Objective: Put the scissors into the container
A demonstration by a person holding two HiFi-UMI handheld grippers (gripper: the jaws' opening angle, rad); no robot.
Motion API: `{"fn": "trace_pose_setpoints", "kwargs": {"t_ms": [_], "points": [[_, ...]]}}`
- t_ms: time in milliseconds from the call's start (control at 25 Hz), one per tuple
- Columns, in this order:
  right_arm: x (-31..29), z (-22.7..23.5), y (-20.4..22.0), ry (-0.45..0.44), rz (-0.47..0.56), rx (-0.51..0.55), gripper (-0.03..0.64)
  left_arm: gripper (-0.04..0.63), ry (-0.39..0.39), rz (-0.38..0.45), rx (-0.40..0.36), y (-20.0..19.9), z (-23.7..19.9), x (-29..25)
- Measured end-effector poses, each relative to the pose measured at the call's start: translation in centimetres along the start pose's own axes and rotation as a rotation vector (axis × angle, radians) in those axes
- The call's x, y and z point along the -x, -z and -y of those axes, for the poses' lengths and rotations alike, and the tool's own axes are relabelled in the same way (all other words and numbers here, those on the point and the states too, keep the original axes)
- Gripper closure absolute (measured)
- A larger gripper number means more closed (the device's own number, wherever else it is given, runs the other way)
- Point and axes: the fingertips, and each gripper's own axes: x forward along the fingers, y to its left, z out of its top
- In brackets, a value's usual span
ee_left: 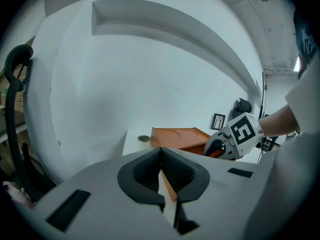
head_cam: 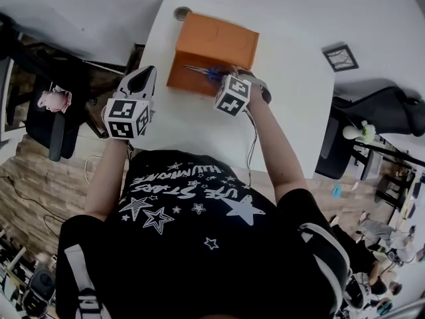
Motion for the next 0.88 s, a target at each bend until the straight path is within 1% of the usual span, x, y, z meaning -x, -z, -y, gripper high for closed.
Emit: {"fn": "trace_pose_setpoints", "kwargs": {"t_ms": [200, 400, 640, 880], "points": [[0.7, 0.1, -0.4, 0.014, 0.035, -0.057, 0.52, 0.577, 0.009, 0.007, -0.005, -0.4, 0.0, 0.5], [1.5, 0.0, -0.7, 0.053, 0.052, -0.097, 0.52, 0.577, 0.02, 0.026, -0.006, -0.6, -0.3, 1.3], [4.1, 0.7, -1.0, 0.127, 0.081, -0.175, 0.52, 0.577, 0.05, 0.045, -0.019, -1.3, -0.1, 2.6], [8.3, 1.6, -2.3, 0.246, 0.188, -0.317, 0.522, 0.577, 0.105, 0.075, -0.031, -1.7, 0.3, 3.7]]}}
